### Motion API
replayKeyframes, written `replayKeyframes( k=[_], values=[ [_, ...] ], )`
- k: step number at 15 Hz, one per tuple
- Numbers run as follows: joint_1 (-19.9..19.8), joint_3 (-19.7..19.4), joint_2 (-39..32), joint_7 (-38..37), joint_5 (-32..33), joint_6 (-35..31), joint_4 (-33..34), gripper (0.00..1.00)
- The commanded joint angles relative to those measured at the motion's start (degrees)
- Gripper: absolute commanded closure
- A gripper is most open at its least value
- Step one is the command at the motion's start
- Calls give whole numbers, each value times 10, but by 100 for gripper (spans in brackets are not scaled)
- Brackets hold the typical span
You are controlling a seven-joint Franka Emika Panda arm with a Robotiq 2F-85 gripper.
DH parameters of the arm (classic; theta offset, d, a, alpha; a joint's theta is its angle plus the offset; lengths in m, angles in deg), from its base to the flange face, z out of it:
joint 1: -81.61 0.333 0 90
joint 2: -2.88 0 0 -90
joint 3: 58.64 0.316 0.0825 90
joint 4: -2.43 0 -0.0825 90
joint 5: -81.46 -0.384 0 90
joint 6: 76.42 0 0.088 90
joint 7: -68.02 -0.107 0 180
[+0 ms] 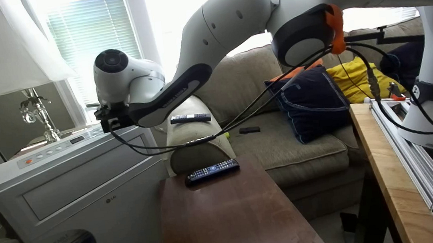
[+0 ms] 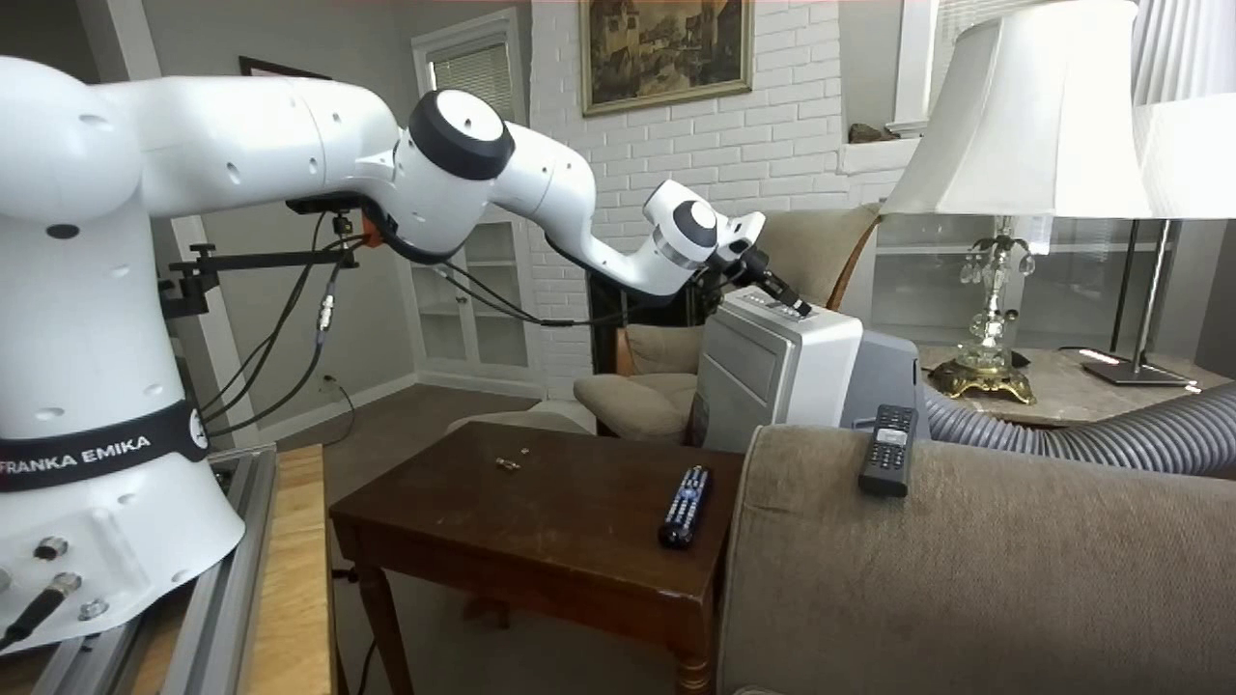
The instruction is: Press the button on the far right side of the air conditioner.
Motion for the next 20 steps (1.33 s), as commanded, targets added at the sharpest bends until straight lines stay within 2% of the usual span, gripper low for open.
replayKeyframes(
  k=[1, 9, 20],
  values=[
    [-2, -18, -26, -25, 4, 9, 28, 100],
    [9, -17, -27, 15, 5, 26, 17, 100],
    [24, -17, -29, 118, 9, 53, -3, 100]
  ],
)
